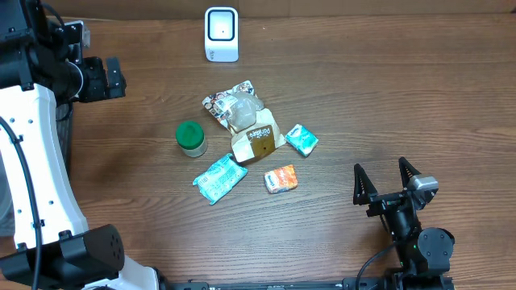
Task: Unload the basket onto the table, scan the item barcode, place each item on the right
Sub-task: 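Move the right gripper forward toward the teal Kleenex pack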
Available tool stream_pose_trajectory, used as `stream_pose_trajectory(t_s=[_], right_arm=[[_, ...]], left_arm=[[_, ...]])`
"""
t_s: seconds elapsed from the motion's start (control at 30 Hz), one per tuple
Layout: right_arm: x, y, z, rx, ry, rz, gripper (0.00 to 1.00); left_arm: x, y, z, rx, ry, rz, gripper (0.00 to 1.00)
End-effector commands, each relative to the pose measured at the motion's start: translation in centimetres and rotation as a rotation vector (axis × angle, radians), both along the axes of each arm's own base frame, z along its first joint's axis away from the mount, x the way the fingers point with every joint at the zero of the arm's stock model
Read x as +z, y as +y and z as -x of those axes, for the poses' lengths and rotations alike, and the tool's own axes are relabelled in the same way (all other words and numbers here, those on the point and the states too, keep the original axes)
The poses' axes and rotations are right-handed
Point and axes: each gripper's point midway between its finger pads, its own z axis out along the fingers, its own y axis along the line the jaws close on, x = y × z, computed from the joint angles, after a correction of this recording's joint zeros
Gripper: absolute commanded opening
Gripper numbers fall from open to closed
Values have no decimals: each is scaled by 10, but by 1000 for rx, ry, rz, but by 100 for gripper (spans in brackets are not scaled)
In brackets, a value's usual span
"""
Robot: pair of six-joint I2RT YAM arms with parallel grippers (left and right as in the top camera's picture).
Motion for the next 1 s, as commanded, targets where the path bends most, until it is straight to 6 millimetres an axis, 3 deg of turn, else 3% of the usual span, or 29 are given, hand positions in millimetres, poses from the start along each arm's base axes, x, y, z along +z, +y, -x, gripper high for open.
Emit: stream_pose_trajectory(t_s=[0.0,0.57,0.77,0.97], right_arm=[[-2,-1,0,-3,-3,1,100],[0,-1,0,-6,-10,1,100],[18,27,10,164,-68,3,100],[41,29,17,181,-29,1,100]], left_arm=[[-2,-2,0,-26,5,6,100],[-2,-2,0,-26,5,6,99],[-2,-2,0,-26,5,6,100],[-2,-2,0,-26,5,6,100]])
